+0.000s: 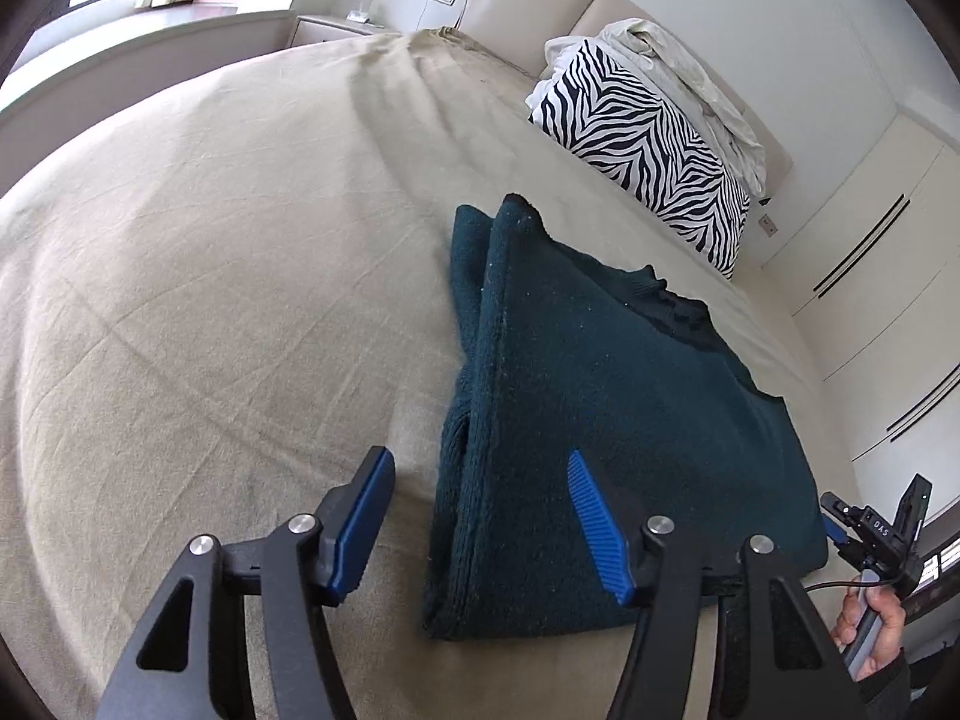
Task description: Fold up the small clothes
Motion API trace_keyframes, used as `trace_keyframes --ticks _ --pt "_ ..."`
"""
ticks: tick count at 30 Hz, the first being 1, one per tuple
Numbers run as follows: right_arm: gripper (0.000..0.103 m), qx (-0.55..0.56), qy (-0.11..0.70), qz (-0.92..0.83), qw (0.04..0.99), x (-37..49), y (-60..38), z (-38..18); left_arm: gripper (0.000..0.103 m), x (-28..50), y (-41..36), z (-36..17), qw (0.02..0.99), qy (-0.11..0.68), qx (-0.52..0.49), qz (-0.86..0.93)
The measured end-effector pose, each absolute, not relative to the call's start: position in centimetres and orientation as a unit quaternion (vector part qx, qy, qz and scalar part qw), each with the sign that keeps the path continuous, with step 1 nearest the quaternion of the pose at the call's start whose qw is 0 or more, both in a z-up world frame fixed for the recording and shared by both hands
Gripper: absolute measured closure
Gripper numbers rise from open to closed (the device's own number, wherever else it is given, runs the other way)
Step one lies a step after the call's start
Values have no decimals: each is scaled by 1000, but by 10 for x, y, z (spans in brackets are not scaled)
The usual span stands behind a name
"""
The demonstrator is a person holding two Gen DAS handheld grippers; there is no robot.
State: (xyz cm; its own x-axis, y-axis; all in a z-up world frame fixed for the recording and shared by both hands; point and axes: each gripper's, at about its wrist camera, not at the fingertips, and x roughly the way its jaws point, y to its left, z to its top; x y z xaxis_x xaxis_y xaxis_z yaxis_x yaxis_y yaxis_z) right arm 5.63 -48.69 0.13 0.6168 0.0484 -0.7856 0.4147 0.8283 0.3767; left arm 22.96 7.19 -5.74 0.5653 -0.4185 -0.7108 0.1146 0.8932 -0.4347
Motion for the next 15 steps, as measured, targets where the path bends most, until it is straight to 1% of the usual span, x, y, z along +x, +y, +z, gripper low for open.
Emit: trace_keyframes --ticks 2,4,5,6,9,10,11,12,13,14,15 --pt "41 266 423 -109 859 47 -485 2 46 225 70 -57 876 433 -152 -148" --pt "41 257 423 -109 862 41 -481 3 58 225 69 -63 879 434 -142 -139" --pt "44 253 424 -109 863 41 -481 3 66 225 70 -66 878 438 -141 -135" --pt "46 248 426 -109 863 40 -480 3 70 224 71 -67 878 437 -144 -133" --pt "60 238 429 -110 864 34 -479 3 76 219 72 -66 883 430 -137 -129" --pt "63 234 430 -111 865 32 -478 2 77 218 70 -64 885 428 -130 -128" --pt "69 230 431 -114 865 31 -478 2 79 217 68 -63 887 426 -122 -128" --pt "69 227 433 -118 864 29 -478 0 86 216 66 -63 889 425 -114 -129" --pt "69 228 433 -117 864 27 -478 -2 89 215 63 -63 889 425 -108 -130" --pt "76 228 435 -117 863 27 -478 -3 91 214 62 -62 892 422 -102 -128" --pt "79 225 438 -120 862 26 -478 -5 92 212 60 -60 894 418 -95 -126"
